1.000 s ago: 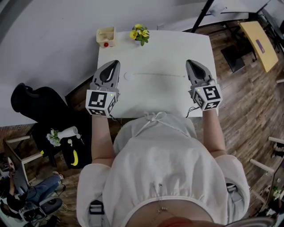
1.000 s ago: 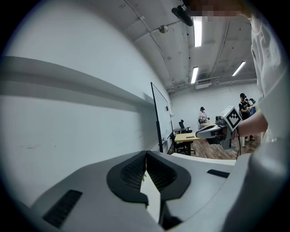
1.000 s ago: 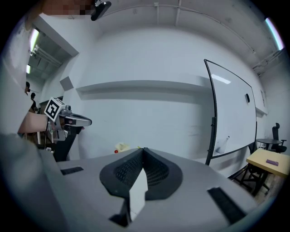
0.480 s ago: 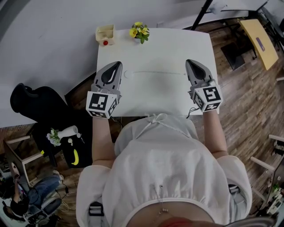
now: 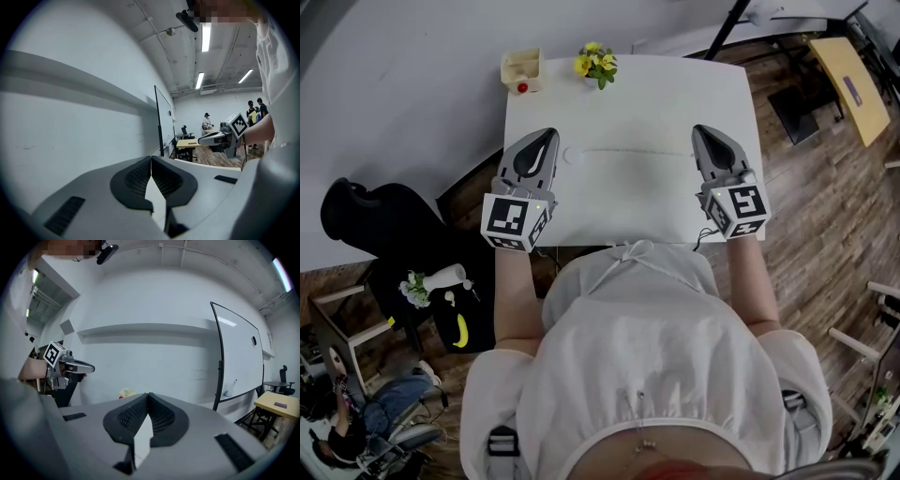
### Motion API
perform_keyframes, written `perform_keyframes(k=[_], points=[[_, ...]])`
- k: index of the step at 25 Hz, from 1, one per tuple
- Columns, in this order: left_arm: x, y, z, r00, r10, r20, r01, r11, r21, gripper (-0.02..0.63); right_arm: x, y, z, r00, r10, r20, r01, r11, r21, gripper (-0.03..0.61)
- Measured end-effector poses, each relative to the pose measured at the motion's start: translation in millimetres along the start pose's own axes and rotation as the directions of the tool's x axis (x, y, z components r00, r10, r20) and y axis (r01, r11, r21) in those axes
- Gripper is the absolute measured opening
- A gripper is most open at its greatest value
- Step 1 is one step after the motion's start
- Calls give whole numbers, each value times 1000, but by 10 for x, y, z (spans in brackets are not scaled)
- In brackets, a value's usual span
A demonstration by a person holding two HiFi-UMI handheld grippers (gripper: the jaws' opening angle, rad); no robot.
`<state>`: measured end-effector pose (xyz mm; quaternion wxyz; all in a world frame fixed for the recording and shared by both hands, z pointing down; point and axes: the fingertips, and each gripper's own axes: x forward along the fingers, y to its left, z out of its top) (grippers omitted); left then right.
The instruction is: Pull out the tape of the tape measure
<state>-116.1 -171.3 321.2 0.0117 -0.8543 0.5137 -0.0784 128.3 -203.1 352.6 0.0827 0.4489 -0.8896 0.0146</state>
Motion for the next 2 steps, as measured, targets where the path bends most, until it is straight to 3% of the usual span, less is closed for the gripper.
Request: perform_keyframes(k=[2], points=[[13,-21,-28,1000,-7,-2,7,1000,-3,21,1,19,-10,1000,1,-4,-1,1000,-1,2]])
